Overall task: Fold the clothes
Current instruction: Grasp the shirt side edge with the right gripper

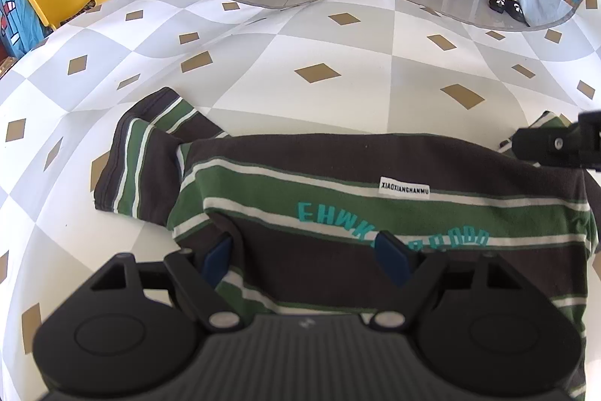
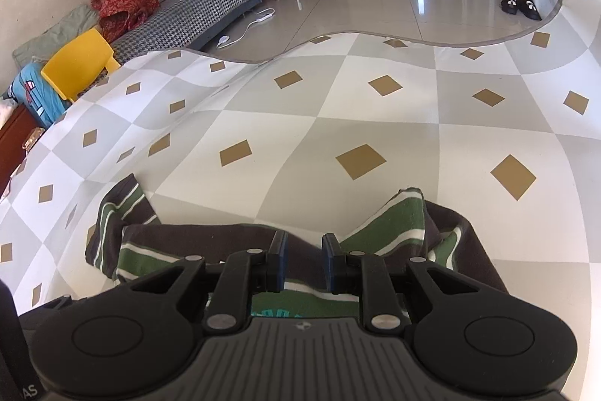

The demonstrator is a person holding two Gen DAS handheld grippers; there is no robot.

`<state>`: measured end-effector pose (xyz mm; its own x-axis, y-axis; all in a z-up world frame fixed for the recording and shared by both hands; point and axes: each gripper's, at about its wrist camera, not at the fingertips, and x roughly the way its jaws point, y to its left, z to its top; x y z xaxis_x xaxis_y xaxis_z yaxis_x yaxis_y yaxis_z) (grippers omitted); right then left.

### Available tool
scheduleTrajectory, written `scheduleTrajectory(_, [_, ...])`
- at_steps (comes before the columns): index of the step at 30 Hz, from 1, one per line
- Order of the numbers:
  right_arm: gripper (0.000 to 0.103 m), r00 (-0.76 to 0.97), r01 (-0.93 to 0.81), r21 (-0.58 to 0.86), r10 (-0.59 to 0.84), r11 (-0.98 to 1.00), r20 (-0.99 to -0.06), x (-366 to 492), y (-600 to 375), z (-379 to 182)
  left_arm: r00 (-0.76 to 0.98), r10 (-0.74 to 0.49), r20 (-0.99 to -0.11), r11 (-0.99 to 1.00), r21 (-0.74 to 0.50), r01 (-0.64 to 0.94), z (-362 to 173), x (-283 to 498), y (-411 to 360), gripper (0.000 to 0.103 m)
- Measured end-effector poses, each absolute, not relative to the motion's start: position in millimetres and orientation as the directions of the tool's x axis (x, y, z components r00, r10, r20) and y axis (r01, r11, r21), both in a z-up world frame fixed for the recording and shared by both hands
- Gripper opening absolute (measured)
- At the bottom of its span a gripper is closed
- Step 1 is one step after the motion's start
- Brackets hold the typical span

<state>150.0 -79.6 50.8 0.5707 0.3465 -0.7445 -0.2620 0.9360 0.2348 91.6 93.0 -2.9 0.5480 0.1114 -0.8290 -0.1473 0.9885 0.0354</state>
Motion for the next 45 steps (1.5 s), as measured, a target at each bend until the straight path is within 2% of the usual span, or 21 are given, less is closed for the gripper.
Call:
scheduleTrajectory(6, [0.038,0.549,-0.215,0.302,0.371,0.929,-0.749,169.2,-88.6,35.9,0.54,0.102,-0.835,0.99,0.032,-0.138,-2.5,91.8,92.8,0.088])
scheduleTrajectory(9, [0.041,0.532,-0.218,0.276,0.351,0.936,-0.77,175.0,-85.1,26.4,0.534,0.1,-0.839,0.992,0.04,-0.123,-2.8,92.0,91.6,0.094])
scheduleTrajectory(16, [0.045,0.51,-0.265,0.222,0.332,0.938,-0.793,177.5,-87.6,13.4,0.517,0.105,-0.849,0.989,0.036,-0.141,-2.2,91.9,98.5,0.099])
scheduleTrajectory(23, [0.046,0.465,-0.319,0.171,0.311,0.932,-0.829,173.0,-82.4,0.4,0.478,0.093,-0.873,0.987,0.018,-0.158,-7.9,90.0,104.2,0.1])
scheduleTrajectory(26, [0.044,0.482,-0.317,0.156,0.3,0.936,-0.823,167.6,-82.6,-3.6,0.465,0.1,-0.88,0.988,0.031,-0.154,-11.4,88.9,104.1,0.1])
scheduleTrajectory(28, [0.033,0.494,-0.331,0.131,0.29,0.934,-0.819,164.1,-80.6,-3.6,0.452,0.105,-0.886,0.987,0.036,-0.158,-14.6,88.8,105.0,0.1])
scheduleTrajectory(30, [0.017,0.498,-0.34,0.126,0.292,0.932,-0.817,161.9,-80.0,-2.3,0.446,0.103,-0.889,0.984,0.024,-0.179,-15.1,88.3,109.3,0.1])
scheduleTrajectory(33, [0.009,0.504,-0.342,0.134,0.302,0.93,-0.809,158.8,-81.1,1.7,0.468,0.115,-0.876,0.979,0.02,-0.202,-9.0,87.8,114.4,0.1])
scheduleTrajectory(36, [0.005,0.51,-0.366,0.136,0.321,0.92,-0.798,153.0,-79.9,8.3,0.49,0.135,-0.861,0.976,0.03,-0.216,-3.0,87.2,117.2,0.101])
scheduleTrajectory(45, [0.005,0.48,-0.524,0.162,0.447,0.836,-0.755,116.0,-67.3,31.8,0.525,0.158,-0.837,0.96,0.006,-0.278,11.3,85.7,130.4,0.103])
